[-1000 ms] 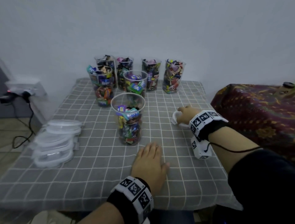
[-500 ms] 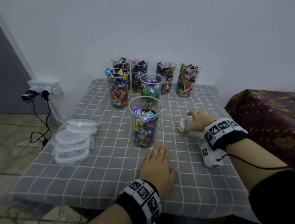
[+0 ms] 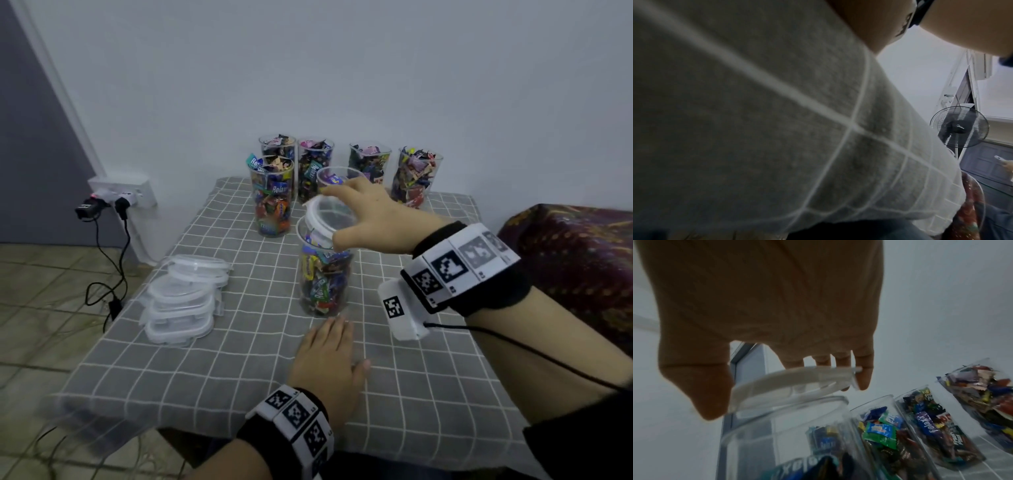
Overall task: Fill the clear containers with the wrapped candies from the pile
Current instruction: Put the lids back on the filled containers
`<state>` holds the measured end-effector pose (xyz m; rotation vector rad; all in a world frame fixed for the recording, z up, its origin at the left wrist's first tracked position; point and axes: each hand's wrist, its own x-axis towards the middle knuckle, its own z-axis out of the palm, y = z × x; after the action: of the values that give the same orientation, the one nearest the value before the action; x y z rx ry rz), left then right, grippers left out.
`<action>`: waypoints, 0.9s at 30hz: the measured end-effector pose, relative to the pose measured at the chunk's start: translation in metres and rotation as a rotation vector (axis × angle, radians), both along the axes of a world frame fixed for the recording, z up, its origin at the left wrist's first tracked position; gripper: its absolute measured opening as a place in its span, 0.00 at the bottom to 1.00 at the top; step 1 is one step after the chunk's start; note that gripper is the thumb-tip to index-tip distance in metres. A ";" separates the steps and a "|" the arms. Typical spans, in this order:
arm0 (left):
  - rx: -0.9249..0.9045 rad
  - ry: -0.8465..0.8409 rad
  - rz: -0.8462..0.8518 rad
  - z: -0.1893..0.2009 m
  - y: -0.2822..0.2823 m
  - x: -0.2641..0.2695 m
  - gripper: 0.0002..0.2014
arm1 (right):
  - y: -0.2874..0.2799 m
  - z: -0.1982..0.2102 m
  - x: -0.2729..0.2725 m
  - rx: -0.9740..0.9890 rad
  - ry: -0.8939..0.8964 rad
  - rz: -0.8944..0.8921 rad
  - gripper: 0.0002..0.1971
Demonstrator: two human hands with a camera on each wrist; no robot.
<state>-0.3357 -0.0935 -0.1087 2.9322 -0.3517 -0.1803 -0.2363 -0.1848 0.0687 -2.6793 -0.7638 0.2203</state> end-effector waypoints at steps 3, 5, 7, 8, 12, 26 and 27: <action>-0.013 0.024 0.027 0.003 0.007 -0.003 0.36 | 0.009 -0.004 -0.001 -0.098 -0.010 0.000 0.48; -0.070 0.034 0.061 0.005 0.012 -0.004 0.31 | 0.012 -0.006 0.000 -0.115 -0.016 -0.009 0.48; -0.153 0.017 0.104 0.007 0.017 -0.006 0.30 | 0.014 -0.007 0.000 -0.112 -0.025 -0.013 0.48; -0.200 0.006 0.133 0.008 0.020 -0.007 0.30 | 0.015 -0.008 0.000 -0.110 -0.026 -0.014 0.47; -0.410 0.020 0.293 0.009 0.030 -0.003 0.34 | 0.017 -0.011 -0.003 -0.097 -0.034 -0.015 0.46; -1.035 -0.167 0.364 0.070 0.039 0.050 0.44 | 0.011 -0.023 -0.006 0.068 -0.099 -0.030 0.45; -1.051 -0.174 0.361 0.071 0.039 0.051 0.44 | 0.011 -0.023 -0.006 0.073 -0.104 -0.029 0.45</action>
<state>-0.2844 -0.0541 -0.0380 1.9126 0.0730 0.2460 -0.2419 -0.1737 0.0453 -2.6482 -0.7479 0.0447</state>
